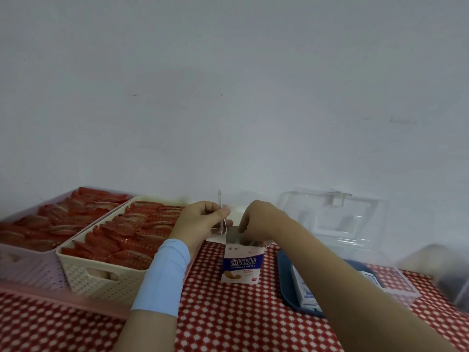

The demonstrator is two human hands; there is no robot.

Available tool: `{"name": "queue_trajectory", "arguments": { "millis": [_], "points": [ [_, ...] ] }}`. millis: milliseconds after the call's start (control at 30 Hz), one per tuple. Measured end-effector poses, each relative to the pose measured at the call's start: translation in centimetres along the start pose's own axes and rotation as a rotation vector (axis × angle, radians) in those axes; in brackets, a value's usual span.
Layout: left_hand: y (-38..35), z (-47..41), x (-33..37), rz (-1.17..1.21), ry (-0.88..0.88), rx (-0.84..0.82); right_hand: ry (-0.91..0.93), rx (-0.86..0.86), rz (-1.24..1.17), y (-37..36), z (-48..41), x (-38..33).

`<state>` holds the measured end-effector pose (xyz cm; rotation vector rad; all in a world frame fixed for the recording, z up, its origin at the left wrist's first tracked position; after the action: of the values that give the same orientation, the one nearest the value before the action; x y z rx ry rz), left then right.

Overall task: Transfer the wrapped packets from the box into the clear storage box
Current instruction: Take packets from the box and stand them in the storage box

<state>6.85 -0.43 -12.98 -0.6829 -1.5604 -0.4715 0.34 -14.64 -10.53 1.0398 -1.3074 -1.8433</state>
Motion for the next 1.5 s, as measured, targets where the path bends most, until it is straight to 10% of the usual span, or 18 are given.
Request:
{"name": "queue_trajectory", "arguments": {
  "millis": [600, 833, 1500],
  "points": [
    [0.3, -0.2, 0.5, -0.028, -0.086, 0.113, 0.324, 0.3, -0.4, 3.8, 3.2, 1.6],
    [-1.2, 1.0, 0.6, 0.258, 0.073, -0.331, 0.531, 0.269, -0.492, 5.8, 5.1, -0.2],
    [-1.3, 1.2, 0.1, 0.507, 0.108, -0.323, 0.44, 0.308, -0.742, 3.5, 3.1, 0.1]
  ]
}}
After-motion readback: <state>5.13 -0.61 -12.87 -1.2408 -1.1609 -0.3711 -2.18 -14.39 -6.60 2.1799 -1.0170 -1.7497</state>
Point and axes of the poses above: each hand's wrist, its own z-axis away from the middle knuckle, its own y-axis out of the back of the hand, x = y × z, the point moved 3 cm from there along -z, towards the middle knuckle, and after that the axes turned 5 degrees about -x, right-handed, at the moved point
